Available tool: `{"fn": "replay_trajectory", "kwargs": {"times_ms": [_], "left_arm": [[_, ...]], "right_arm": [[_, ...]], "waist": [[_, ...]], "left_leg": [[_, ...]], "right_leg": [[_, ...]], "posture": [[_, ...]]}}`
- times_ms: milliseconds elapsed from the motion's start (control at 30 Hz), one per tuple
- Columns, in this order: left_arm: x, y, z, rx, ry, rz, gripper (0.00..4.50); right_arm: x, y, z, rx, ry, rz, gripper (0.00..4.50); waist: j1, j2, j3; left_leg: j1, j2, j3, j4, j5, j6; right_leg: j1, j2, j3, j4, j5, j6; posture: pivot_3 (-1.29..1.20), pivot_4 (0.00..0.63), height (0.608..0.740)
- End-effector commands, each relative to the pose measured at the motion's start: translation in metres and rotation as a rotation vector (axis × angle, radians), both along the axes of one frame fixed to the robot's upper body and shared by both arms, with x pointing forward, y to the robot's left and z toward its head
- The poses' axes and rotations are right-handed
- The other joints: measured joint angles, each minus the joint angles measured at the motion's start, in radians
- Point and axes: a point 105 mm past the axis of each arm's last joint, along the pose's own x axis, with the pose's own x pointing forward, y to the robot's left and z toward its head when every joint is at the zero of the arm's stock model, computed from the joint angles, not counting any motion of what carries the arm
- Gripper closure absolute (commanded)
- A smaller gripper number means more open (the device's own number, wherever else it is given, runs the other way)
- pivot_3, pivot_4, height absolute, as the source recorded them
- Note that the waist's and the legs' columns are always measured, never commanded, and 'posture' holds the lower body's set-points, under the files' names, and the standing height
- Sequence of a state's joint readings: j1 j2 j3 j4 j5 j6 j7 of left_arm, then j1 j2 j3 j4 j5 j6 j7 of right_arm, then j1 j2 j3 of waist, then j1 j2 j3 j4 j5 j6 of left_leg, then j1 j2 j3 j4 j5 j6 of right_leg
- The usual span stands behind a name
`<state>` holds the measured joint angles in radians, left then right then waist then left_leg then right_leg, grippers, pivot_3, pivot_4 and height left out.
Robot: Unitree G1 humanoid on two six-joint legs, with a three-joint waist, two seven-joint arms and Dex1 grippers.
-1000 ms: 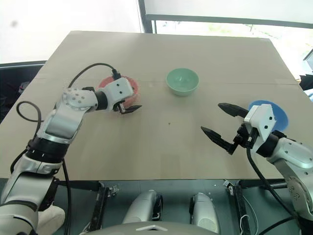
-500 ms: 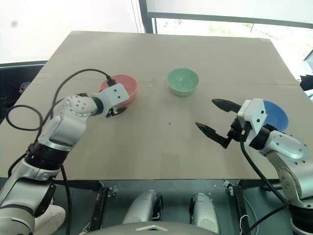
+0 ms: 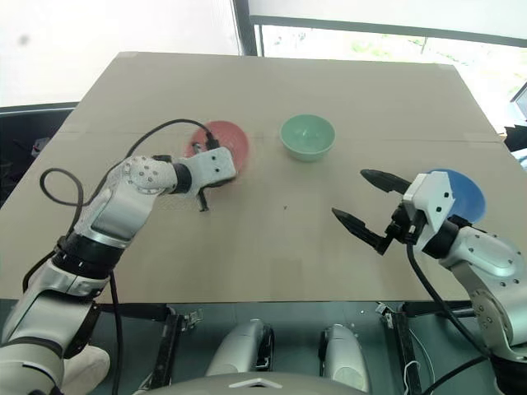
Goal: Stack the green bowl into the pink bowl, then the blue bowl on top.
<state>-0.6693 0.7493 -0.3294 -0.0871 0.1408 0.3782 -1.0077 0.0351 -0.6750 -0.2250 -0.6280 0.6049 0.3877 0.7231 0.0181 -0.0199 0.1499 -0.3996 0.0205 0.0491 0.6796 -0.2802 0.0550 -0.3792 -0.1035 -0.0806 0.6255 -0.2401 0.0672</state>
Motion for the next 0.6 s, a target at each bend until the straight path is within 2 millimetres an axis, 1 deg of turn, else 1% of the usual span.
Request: {"fn": "replay_trajectory", "kwargs": {"times_ms": [33, 100, 133, 233, 333, 400, 433, 467, 533, 600], "left_arm": [[-0.024, -0.021, 0.017, -0.028, -0.016, -0.213, 4.44], [-0.039, -0.032, 0.012, -0.033, 0.021, -0.337, 4.44], [-0.043, -0.035, 0.01, -0.032, 0.032, -0.373, 4.44], [-0.05, -0.043, 0.004, -0.041, 0.065, -0.473, 4.44], [-0.059, -0.052, -0.003, -0.071, 0.176, -0.563, 4.44], [-0.06, -0.056, -0.007, -0.076, 0.215, -0.584, 3.78], [-0.061, -0.056, -0.009, -0.067, 0.223, -0.594, 3.7], [-0.061, -0.057, -0.01, -0.074, 0.242, -0.596, 3.4], [-0.059, -0.058, -0.013, -0.08, 0.237, -0.592, 2.52], [-0.058, -0.058, -0.011, -0.105, 0.235, -0.575, 1.75]], "right_arm": [[-0.006, -0.003, 0.013, -0.004, -0.061, -0.026, 0.0], [-0.007, -0.005, 0.011, -0.01, -0.058, -0.038, 0.0], [-0.008, -0.005, 0.011, -0.012, -0.057, -0.041, 0.0], [-0.009, -0.007, 0.008, -0.027, -0.053, -0.051, 0.0], [-0.006, -0.007, 0.005, -0.03, -0.046, -0.064, 0.0], [-0.001, -0.006, 0.002, -0.04, -0.042, -0.083, 0.0], [0.003, -0.007, -0.001, -0.054, -0.043, -0.096, 0.0], [0.009, -0.008, -0.004, -0.081, -0.049, -0.11, 0.0], [0.024, -0.013, -0.008, -0.136, -0.08, -0.158, 0.0], [0.04, -0.017, -0.01, -0.181, -0.096, -0.183, 0.0]], "waist": [[-0.001, 0.0, 0.0], [-0.001, 0.0, 0.0], [-0.001, 0.0, 0.0], [0.0, 0.0, 0.0], [0.0, 0.0, 0.0], [0.0, 0.0, 0.0], [-0.001, 0.0, 0.0], [-0.002, 0.0, 0.0], [-0.003, 0.0, 0.0], [-0.005, 0.0, 0.0]], "left_leg": [[0.0, 0.0, 0.0, 0.0, 0.0, 0.0], [0.0, 0.0, 0.0, 0.0, 0.0, 0.0], [0.0, 0.0, 0.0, 0.001, 0.0, 0.0], [0.001, 0.0, 0.0, 0.001, 0.0, 0.0], [0.001, 0.0, 0.0, 0.002, 0.0, 0.0], [0.0, 0.0, 0.0, 0.002, 0.0, 0.0], [0.0, 0.0, 0.0, 0.002, 0.0, 0.0], [0.0, 0.0, 0.0, 0.002, 0.0, 0.0], [0.001, -0.003, 0.001, 0.003, 0.0, 0.0], [0.001, -0.003, 0.001, 0.003, 0.0, 0.001]], "right_leg": [[0.0, 0.0, 0.0, 0.0, 0.0, 0.0], [0.0, 0.0, 0.0, 0.0, 0.0, 0.0], [0.0, 0.0, 0.0, 0.0, 0.0, 0.0], [0.0, 0.0, 0.0, 0.0, 0.0, 0.0], [0.001, 0.0, 0.0, 0.001, 0.0, 0.0], [0.001, 0.0, 0.0, 0.001, 0.0, 0.0], [0.001, 0.001, 0.0, 0.001, 0.0, 0.0], [0.001, 0.001, 0.0, 0.001, 0.0, 0.0], [0.001, 0.001, 0.001, 0.001, 0.0, 0.0], [0.001, 0.001, 0.001, 0.001, 0.0, 0.0]], "posture": [[0.0, 0.15, 0.74], [0.0, 0.15, 0.74], [0.0, 0.15, 0.74], [0.0, 0.15, 0.74], [0.0, 0.15, 0.74], [0.0, 0.15, 0.74], [0.0, 0.15, 0.74], [0.0, 0.15, 0.74], [0.0, 0.15, 0.74], [0.0, 0.15, 0.74]]}}
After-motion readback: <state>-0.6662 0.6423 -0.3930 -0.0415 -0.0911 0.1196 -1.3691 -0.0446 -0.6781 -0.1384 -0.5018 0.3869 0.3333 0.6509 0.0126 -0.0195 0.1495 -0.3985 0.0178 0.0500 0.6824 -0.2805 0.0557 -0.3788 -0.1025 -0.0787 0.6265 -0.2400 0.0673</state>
